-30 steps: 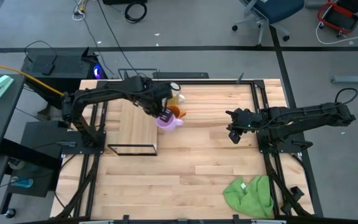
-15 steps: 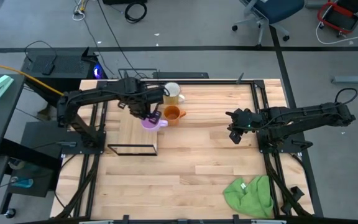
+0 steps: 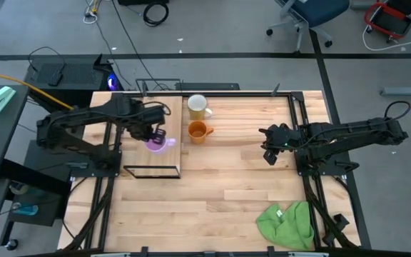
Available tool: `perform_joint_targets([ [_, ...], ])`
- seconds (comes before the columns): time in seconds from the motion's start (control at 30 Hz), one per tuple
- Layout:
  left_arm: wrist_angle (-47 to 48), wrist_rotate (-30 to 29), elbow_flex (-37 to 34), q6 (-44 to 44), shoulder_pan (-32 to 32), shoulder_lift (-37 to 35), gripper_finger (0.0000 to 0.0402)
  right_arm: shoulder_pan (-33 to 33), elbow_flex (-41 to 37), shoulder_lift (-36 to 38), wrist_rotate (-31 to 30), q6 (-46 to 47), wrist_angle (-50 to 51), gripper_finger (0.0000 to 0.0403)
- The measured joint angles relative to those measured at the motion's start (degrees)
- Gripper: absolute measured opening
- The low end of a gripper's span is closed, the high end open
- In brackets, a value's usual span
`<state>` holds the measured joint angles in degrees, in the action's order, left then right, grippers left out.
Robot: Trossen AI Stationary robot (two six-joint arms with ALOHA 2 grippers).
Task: Stack small to large cups/mugs on shelf
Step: Put the pink mug on the shelf
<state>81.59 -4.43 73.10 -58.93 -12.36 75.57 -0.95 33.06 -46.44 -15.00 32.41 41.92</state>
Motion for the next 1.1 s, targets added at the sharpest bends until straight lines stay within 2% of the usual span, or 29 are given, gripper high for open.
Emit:
perform_joint_targets([
  [0.17, -0.4, 0.17, -5.88, 2.17, 0.02, -2.5, 0.0012, 0.0, 0.0, -0.02, -0.03, 0.39, -0.58, 0.0088],
  [0.5, -8.19, 3.13, -12.62, 7.91, 1.01, -4.41, 0.0012, 0.0, 0.0, 0.0, 0.02, 3.84, -1.15, 0.0084],
  [1.1, -12.66, 5.81, -15.5, 3.66, 4.52, -4.41, 0.0013, 0.0, 0.0, 0.0, 0.04, 4.87, -1.32, 0.0077],
])
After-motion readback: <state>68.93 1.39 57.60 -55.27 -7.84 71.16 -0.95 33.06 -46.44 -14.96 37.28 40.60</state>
